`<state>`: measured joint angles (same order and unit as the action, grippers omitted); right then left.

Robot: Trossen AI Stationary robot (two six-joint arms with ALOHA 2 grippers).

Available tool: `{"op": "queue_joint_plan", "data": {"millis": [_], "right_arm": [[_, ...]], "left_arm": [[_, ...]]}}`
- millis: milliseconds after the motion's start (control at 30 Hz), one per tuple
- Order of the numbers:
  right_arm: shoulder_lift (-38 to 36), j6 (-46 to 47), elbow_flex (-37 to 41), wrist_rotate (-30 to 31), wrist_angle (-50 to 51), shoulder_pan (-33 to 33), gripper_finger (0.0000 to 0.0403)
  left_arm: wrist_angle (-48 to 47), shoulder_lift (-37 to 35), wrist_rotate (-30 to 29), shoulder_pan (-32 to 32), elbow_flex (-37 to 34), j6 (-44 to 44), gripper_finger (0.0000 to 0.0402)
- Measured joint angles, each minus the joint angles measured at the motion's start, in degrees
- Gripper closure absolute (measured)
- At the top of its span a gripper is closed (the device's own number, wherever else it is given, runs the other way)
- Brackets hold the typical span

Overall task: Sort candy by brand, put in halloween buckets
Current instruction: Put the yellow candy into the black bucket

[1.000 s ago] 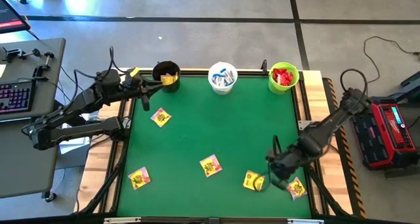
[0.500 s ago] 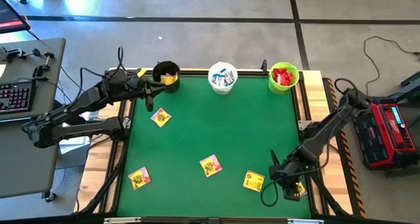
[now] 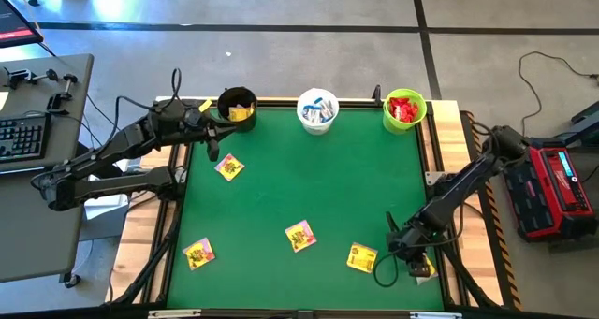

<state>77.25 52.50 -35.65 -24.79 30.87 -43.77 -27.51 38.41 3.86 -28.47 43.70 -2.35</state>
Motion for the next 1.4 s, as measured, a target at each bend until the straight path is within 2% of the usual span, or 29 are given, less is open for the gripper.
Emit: {"op": "queue_joint_plan", "data": {"millis": [300, 433, 600, 733, 900, 1033, 1233, 1400], "right_arm": [[0.0, -0.1, 4.7, -4.0, -7.0, 0.0, 0.0244], [0.0, -0.1, 5.8, -5.8, -9.0, 0.0, 0.0285], [0.0, -1.6, 5.8, -5.8, -9.6, 0.0, 0.0384], [0.0, 0.1, 5.6, -5.9, -10.7, 0.3, 0.0396], [-0.1, 3.4, 1.6, -4.4, -11.0, 2.7, 0.0402], [-0.1, 6.2, -4.3, 0.8, -10.5, 6.6, 0.0402], [-0.1, 7.9, -14.8, 18.0, -3.8, 14.4, 0.0403], [-0.1, 3.9, -22.8, 33.0, -2.1, 24.1, 0.0403]], "left_arm": [[-0.2, 0.0, 0.0, 0.0, 0.0, -0.4, 0.0346], [-0.2, 0.0, -0.6, 0.0, 0.0, -0.4, 0.0346], [-0.2, 0.0, -0.7, 0.0, 0.0, -1.8, 0.0346], [-0.2, 0.0, -0.8, 0.0, 0.0, -3.3, 0.0346], [-0.2, 0.5, -1.7, 0.0, 0.0, -5.5, 0.0346], [-0.1, 1.7, -1.6, 0.0, 0.0, -6.6, 0.0346], [1.2, 5.1, -1.5, 0.0, 0.0, -3.8, 0.0346], [4.2, 8.7, 6.2, 0.0, 0.0, -4.1, 0.0346]]}}
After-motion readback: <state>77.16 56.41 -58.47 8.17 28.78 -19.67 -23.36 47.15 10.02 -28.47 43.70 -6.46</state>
